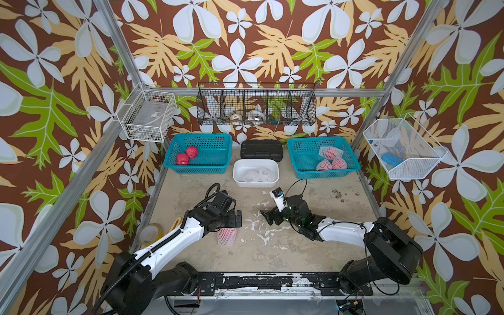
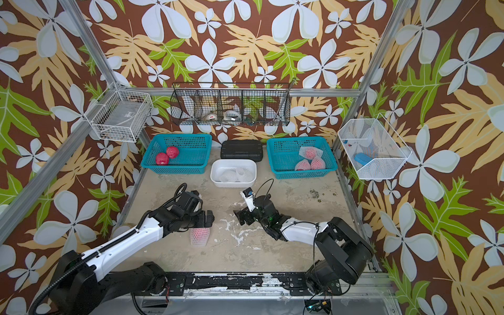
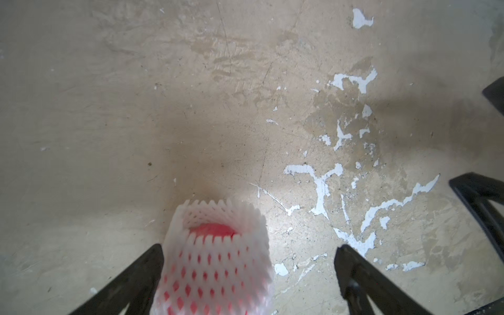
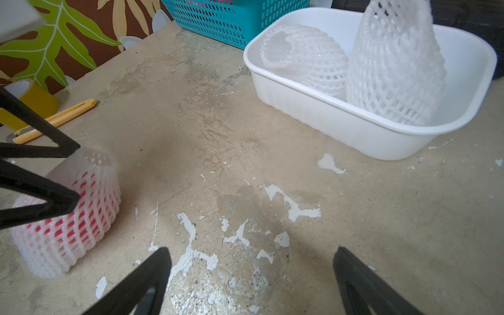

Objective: Remove foam nets from apples
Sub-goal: Remove the foam net from the apple.

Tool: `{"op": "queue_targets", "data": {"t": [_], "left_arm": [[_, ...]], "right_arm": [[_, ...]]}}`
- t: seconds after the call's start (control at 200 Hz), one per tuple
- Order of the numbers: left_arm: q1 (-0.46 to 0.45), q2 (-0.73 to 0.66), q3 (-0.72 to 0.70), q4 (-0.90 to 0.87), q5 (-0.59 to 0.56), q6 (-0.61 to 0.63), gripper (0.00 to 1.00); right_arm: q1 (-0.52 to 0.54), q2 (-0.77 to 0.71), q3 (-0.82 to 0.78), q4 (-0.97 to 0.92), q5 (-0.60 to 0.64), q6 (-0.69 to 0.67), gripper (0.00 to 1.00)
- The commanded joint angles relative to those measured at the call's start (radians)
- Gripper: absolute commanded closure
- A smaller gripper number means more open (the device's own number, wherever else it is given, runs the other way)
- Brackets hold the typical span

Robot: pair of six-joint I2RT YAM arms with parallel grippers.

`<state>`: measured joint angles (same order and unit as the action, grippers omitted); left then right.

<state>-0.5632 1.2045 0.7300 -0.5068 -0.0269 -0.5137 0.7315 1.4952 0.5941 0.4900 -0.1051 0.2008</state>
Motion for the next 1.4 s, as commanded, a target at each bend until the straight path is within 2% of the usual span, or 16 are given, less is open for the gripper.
{"op": "queue_targets", "data": {"t": [0.0,0.155,0.285,0.48,0.55,0.621,0.671,0.851,1.091,1.146,1.251,1.336,1.396], "left_arm": [[0.003,0.052,0.015,0.023,-0.024,0.06,0.0],[0.005,0.124,0.043,0.014,-0.022,0.087,0.03],[0.005,0.14,0.051,0.017,-0.046,0.109,0.17],[0.007,0.152,0.059,0.016,-0.044,0.116,0.43],[0.007,0.156,0.059,0.014,-0.044,0.116,0.46],[0.006,0.155,0.059,0.014,-0.045,0.116,0.56],[0.007,0.157,0.06,0.014,-0.043,0.116,0.58],[0.007,0.155,0.079,0.0,-0.055,0.125,0.81],[0.007,0.123,0.193,-0.015,-0.066,0.138,0.95],[0.007,0.106,0.229,0.011,-0.05,0.139,1.0],[0.005,0.035,0.252,0.143,0.031,0.16,1.0],[0.003,-0.059,0.184,0.312,0.053,0.176,1.0],[0.003,-0.121,0.068,0.485,0.06,0.2,1.0]], "right_arm": [[0.0,-0.007,-0.004,0.008,-0.001,-0.003,0.05],[-0.001,-0.004,0.003,0.002,-0.004,-0.004,0.04],[0.0,-0.009,0.004,-0.004,0.005,-0.007,0.04],[0.0,-0.019,0.0,-0.008,0.016,-0.009,0.05],[-0.001,-0.018,0.0,-0.009,0.016,-0.009,0.05],[0.0,-0.016,0.001,-0.012,0.019,-0.009,0.05],[0.0,-0.018,0.001,-0.014,0.023,-0.009,0.05],[-0.001,-0.019,0.001,-0.016,0.028,-0.009,0.04],[0.0,-0.025,0.0,-0.019,0.049,-0.011,0.04],[0.0,-0.026,-0.002,-0.019,0.056,-0.013,0.04],[-0.001,-0.028,-0.004,-0.017,0.061,-0.015,0.04],[-0.001,-0.035,-0.012,-0.006,0.072,-0.014,0.04],[0.0,-0.036,-0.017,0.0,0.077,-0.011,0.04]]}}
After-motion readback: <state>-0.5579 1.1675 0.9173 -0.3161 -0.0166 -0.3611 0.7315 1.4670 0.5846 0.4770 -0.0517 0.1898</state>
